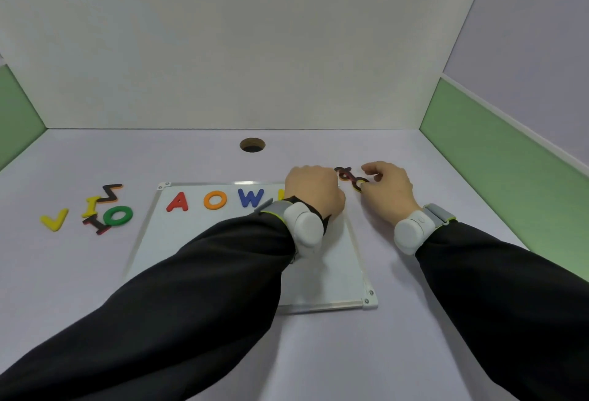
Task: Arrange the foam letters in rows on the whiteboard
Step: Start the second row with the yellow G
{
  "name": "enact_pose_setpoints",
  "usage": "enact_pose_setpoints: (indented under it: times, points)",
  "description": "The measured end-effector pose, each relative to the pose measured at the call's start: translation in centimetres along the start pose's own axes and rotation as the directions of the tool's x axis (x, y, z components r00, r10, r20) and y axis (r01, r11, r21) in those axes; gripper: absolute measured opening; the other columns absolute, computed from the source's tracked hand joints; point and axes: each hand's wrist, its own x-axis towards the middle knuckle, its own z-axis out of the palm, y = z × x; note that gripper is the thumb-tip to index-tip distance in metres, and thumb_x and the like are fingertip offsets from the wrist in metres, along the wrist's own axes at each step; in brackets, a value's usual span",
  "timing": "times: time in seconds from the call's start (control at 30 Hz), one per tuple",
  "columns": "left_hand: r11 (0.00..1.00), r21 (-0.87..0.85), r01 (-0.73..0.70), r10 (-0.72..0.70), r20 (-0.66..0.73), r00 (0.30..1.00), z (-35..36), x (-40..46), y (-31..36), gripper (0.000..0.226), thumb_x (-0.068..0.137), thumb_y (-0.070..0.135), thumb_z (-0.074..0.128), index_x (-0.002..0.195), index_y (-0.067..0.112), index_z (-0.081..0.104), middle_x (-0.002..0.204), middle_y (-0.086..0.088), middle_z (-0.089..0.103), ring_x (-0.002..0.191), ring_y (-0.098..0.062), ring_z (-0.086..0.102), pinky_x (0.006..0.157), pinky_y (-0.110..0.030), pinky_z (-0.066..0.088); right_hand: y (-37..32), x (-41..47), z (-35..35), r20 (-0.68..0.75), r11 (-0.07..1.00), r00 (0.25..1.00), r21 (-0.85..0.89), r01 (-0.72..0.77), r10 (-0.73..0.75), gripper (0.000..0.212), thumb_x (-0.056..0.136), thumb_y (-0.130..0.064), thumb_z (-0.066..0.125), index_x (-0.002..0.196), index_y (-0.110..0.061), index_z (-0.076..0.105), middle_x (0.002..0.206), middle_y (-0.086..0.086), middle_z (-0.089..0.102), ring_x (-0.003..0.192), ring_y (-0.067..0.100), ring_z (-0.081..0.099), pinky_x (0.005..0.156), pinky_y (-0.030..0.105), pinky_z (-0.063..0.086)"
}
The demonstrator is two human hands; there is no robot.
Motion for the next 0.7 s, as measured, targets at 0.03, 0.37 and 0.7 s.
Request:
enact_pose_setpoints:
  times: [0.03,0.37,0.7]
  points:
    - [1.0,0.007,0.004,-0.004,-0.009,1.0,0.0,0.5,0.1,0.013,0.091,0.024,0.046,0.082,0.017,0.053,0.093,-0.004,0.067,0.075,-0.026,0.049,0.069,-0.031,0.032,0.0,0.1,-0.1,0.012,1.0,1.0,0.0,0.002,-0.002,0.033,0.085,-0.019,0.065,0.116,-0.027,0.065,0.11,-0.009,0.062,0.116,0.021,0.053,0.105,0.045,0.039]
    - [0.998,0.029,-0.053,0.052,0.019,0.998,2.6,5.8,1.8,0.031,0.091,0.026,0.05,0.118,0.02,0.065,0.121,-0.006,0.055,0.116,-0.027,0.045,0.094,-0.037,0.034,0.9,0.5,0.2,0.097,0.997,0.995,-0.065,0.042,-0.036,0.041,0.077,-0.035,0.069,0.118,-0.029,0.065,0.107,-0.011,0.064,0.112,0.024,0.055,0.1,0.047,0.044]
    - [0.985,-0.139,-0.101,0.103,0.008,0.995,2.4,5.1,2.9,0.036,0.094,0.022,0.045,0.124,0.025,0.064,0.12,0.001,0.064,0.115,-0.023,0.053,0.097,-0.036,0.032,0.5,0.3,-0.5,-0.012,0.986,0.991,0.094,0.134,-0.134,0.035,0.079,-0.007,0.067,0.112,-0.018,0.064,0.099,0.005,0.06,0.084,0.015,0.055,0.074,0.019,0.04]
